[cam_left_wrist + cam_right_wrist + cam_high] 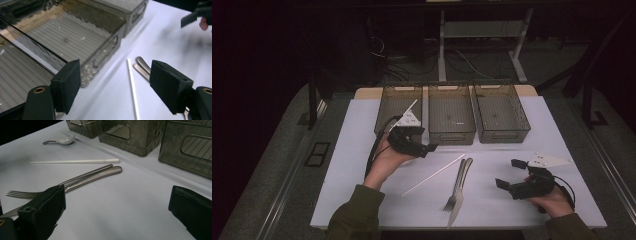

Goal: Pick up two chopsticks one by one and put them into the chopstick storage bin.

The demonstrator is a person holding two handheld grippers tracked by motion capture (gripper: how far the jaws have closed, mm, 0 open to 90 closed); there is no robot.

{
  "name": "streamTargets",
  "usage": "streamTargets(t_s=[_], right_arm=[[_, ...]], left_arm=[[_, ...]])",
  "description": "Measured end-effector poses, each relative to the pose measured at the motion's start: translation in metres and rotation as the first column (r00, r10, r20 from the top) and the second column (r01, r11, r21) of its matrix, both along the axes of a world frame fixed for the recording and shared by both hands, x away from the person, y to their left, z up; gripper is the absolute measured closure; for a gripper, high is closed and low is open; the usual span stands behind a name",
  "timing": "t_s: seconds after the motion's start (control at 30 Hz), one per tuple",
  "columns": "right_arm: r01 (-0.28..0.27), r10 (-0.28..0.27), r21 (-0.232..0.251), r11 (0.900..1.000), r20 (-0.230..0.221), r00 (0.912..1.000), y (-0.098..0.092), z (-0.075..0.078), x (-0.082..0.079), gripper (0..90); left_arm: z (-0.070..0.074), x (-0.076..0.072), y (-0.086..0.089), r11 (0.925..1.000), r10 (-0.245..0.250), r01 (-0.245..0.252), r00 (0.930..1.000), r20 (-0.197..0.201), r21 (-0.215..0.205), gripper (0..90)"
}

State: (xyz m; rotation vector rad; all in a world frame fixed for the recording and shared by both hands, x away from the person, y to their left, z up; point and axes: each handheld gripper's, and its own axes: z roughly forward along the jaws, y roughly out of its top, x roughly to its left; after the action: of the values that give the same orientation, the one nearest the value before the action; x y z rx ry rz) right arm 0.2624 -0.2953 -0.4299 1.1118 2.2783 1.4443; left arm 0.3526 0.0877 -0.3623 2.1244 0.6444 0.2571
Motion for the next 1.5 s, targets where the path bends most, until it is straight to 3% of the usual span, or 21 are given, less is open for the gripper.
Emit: streamTargets(t_s=[0.2, 0.27, 0.43, 0.63, 0.77, 0.97, 1.33, 1.5], right_arm=[[0.001, -0.001, -0.001, 1.0, 0.0, 1.0, -0.001, 0.0, -0.002, 1.1], [0.003, -0.003, 0.002, 1.0, 0.002, 1.0, 0.0, 0.001, -0.002, 1.1], [0.002, -0.002, 0.001, 1.0, 0.002, 1.0, 0.0, 0.001, -0.002, 1.1], [0.001, -0.001, 0.001, 1.0, 0.004, 1.0, -0.001, 0.001, -0.002, 1.1], [0.001, -0.001, 0.0, 1.0, 0.004, 1.0, 0.0, 0.001, -0.002, 1.1], [-0.001, 0.001, -0.004, 1.0, 0.003, 1.0, 0.0, 0.001, -0.003, 1.1], [-0.01, 0.01, -0.01, 1.0, 0.014, 0.9999, 0.0, 0.003, -0.006, 1.1], [-0.012, 0.013, -0.01, 1.0, 0.016, 0.9998, 0.0, 0.003, -0.006, 1.1]], left_arm=[[-0.017, -0.013, -0.005, 0.9996, -0.017, 0.017, 0.9999, -0.003, 0.022, 27.6], [-0.022, -0.018, -0.005, 0.9998, -0.018, 0.018, 0.9998, -0.005, 0.012, 30.7], [-0.035, -0.027, -0.005, 1.0, -0.006, 0.006, 0.9999, -0.014, 0.0, 41.0], [-0.049, -0.033, -0.01, 0.9998, -0.008, 0.008, 0.9992, -0.039, 0.02, 55.2], [-0.057, -0.033, -0.012, 0.9995, -0.002, 0.004, 0.9988, -0.049, 0.032, 59.6], [-0.068, -0.029, -0.015, 0.9996, -0.014, 0.016, 0.9948, -0.101, 0.022, 69.3], [-0.082, -0.025, -0.02, 0.9945, -0.031, 0.044, 0.9898, -0.139, 0.095, 79.6], [-0.086, -0.026, -0.021, 0.9939, -0.033, 0.048, 0.9887, -0.146, 0.099, 83.1]])
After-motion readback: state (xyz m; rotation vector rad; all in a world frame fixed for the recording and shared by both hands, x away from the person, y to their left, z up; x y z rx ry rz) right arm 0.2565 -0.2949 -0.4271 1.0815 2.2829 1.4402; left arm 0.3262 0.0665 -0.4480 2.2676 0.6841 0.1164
